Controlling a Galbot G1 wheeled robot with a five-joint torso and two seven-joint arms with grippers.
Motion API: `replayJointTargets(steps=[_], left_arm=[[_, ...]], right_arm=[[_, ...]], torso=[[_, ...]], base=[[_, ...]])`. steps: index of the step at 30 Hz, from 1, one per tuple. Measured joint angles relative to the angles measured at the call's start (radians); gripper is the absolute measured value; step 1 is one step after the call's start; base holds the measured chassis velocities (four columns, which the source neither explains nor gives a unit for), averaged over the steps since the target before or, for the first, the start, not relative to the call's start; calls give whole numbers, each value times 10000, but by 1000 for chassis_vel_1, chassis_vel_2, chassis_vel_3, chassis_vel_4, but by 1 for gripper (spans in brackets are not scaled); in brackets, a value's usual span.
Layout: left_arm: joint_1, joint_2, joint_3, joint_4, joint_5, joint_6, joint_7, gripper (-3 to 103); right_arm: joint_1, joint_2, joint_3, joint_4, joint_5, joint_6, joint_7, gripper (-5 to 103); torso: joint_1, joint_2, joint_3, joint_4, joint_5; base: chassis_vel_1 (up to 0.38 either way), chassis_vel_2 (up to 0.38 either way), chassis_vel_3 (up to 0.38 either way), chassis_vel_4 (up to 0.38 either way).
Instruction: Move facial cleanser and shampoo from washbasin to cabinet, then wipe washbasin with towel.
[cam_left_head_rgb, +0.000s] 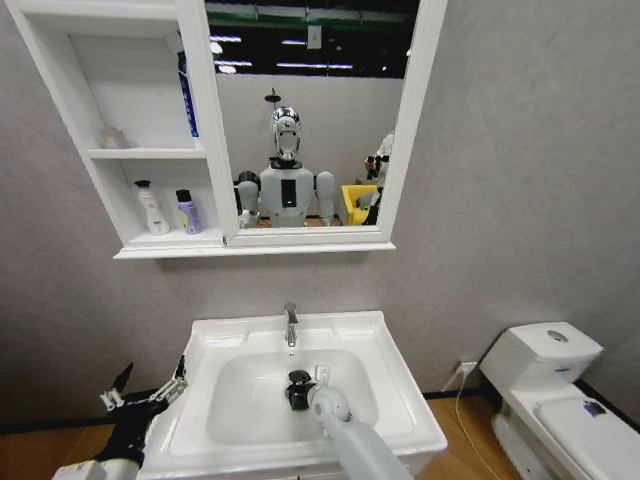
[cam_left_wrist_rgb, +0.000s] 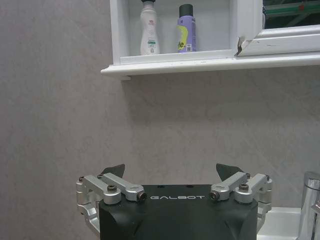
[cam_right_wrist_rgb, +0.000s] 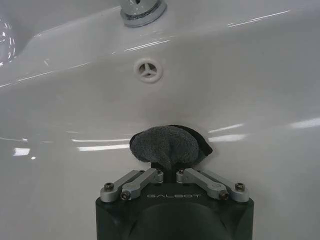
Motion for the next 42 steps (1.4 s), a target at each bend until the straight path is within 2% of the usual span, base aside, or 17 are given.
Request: replayJointTargets(steps=[6, 11, 17, 23, 25, 26, 30, 39, 42], left_arm=[[0, 0, 0, 0, 0, 0, 0, 100], [0, 0, 0, 0, 0, 1, 0, 100], [0, 0, 0, 1, 0, -1, 0, 100], [-1, 0, 0, 0, 0, 0, 0, 100], [0, 0, 0, 0, 0, 0, 0, 100], [0, 0, 0, 0, 0, 0, 0, 100], [0, 0, 0, 0, 0, 0, 0, 100], [0, 0, 0, 0, 0, 0, 0, 100], [0, 0, 0, 0, 0, 0, 0, 100]], right_arm=[[-19, 182, -267, -45, -3, 75, -52, 7], [-33, 39, -244, 95, -6, 83, -48, 7], [-413, -762, 331, 767, 308, -47, 92, 7], [-742, -1184, 779, 1197, 448, -140, 196, 7], [-899, -1471, 1013, 1519, 482, -220, 322, 7], [-1124, -1897, 1400, 2041, 453, -425, 569, 7], [-1252, -2225, 1757, 2589, 613, -539, 803, 7], [-1294, -2894, 2135, 3782, 178, -479, 1151, 7], [-1266, -3454, 2320, 4251, -675, -249, 869, 7]], torso=[[0, 0, 0, 0, 0], [-2, 0, 0, 2, 2], [-2, 1, 0, -2, 3], [-2, 1, 0, 0, 4], [-2, 1, 0, 0, 4], [-2, 1, 0, 0, 4], [-2, 1, 0, -2, 3], [-2, 1, 0, 2, 4], [-2, 1, 0, 0, 3]], base=[[0, 0, 0, 0], [0, 0, 0, 0], [0, 0, 0, 0], [0, 0, 0, 0], [0, 0, 0, 0], [0, 0, 0, 0], [0, 0, 0, 0], [0, 0, 0, 0], [0, 0, 0, 0]])
